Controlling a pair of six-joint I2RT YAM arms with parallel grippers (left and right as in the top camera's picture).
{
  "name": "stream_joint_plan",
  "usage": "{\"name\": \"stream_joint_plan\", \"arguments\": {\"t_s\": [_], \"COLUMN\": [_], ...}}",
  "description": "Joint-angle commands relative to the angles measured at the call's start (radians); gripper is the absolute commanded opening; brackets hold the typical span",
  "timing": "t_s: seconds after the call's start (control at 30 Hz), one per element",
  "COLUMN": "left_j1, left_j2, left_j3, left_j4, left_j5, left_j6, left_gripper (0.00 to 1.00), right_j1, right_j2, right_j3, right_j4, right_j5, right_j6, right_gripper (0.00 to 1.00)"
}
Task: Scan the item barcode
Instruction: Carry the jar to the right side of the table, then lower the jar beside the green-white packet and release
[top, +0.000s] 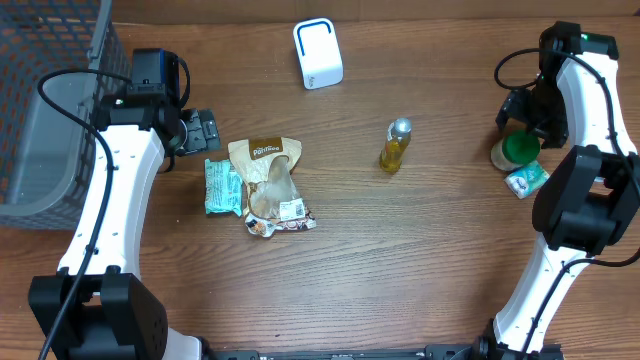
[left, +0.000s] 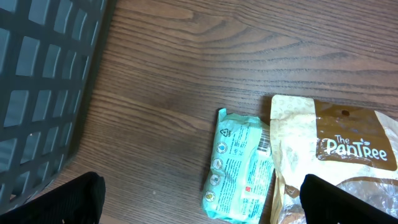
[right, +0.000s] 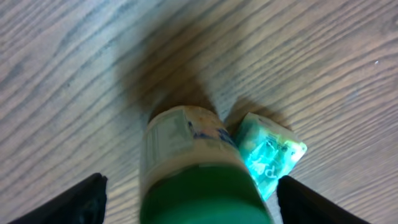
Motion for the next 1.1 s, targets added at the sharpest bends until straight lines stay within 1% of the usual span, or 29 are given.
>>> {"name": "stream_joint_plan", "arguments": {"t_s": [0.0,0.1,0.2,0.23,0.4,0.43,0.47,0.57,0.73,1.07], "left_j1": [0.002,0.002,0.002,0.002,0.002,0.002,0.002,0.002,0.002,0.002], "left_j2": [0.002,0.002,0.002,0.002,0.002,0.002,0.002,0.002,0.002,0.002], "left_j3": [0.017,0.017,0.017,0.017,0.017,0.017,0.017,0.017,0.017,0.017], "left_j4": [-0.002,-0.002,-0.002,-0.002,-0.002,-0.002,-0.002,-0.002,-0.002,-0.002], "left_j5": [-0.009,-0.009,-0.009,-0.009,-0.009,-0.009,-0.009,-0.009,-0.009,-0.009], "left_j6": [0.014,0.014,0.014,0.014,0.014,0.014,0.014,0.014,0.014,0.014], "left_gripper": [1.0,0.99,1.0,0.99,0.99,1.0,0.99,0.99,1.0,1.0], "right_j1": [-0.001,-0.001,-0.001,-0.001,0.007,0.009,0.009,0.009,0.009,0.009], "right_j2": [-0.007,-0.017,-0.038,-0.048,-0.1,-0.113,-0.118,-0.122,-0.12,-0.12], "right_j3": [0.018,0.028,0.081,0.109,0.256,0.294,0.308,0.321,0.32,0.32], "right_j4": [-0.011,-0.026,-0.045,-0.056,-0.119,-0.133,-0.134,-0.121,-0.078,-0.077], "right_j5": [0.011,0.011,0.011,0.01,-0.014,-0.056,-0.084,-0.138,-0.137,-0.137], "right_j6": [0.001,0.0,-0.002,-0.002,-0.002,-0.001,-0.001,0.002,0.002,0.002], "right_gripper": [0.9,0.92,0.94,0.95,0.96,1.0,1.0,1.0,1.0,1.0]}}
